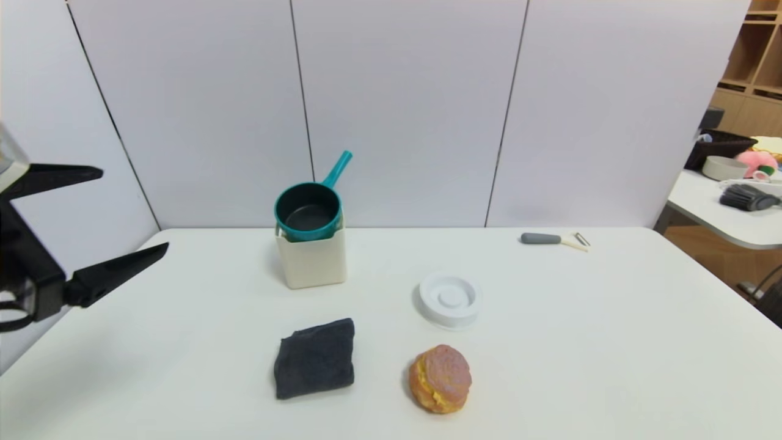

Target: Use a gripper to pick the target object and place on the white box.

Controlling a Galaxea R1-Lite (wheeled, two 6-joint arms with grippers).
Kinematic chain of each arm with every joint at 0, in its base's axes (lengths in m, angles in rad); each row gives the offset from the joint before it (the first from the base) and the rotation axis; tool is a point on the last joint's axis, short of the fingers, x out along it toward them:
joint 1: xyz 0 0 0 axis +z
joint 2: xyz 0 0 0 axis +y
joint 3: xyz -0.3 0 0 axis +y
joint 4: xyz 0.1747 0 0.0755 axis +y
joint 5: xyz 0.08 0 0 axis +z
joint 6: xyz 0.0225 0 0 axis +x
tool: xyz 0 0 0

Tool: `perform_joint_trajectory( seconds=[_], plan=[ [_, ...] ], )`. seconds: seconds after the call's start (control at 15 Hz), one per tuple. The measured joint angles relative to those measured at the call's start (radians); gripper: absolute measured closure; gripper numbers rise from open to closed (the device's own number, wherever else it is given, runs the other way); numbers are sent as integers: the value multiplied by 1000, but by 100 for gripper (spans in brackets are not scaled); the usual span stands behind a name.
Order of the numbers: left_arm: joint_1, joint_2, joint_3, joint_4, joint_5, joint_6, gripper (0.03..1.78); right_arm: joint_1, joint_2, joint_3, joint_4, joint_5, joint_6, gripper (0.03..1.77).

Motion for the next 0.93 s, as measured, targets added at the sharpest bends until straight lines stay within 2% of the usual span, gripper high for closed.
perform_joint_trajectory(
  seconds=[0.33, 0.73, 0.93],
  plan=[
    [36, -312, 287, -3, 114, -170, 12, 0, 0, 0, 0, 0, 0, 10],
    [39, -596, 466, -2, 132, -339, 12, 0, 0, 0, 0, 0, 0, 10],
    [40, -719, 551, -1, 133, -362, 12, 0, 0, 0, 0, 0, 0, 10]
  ],
)
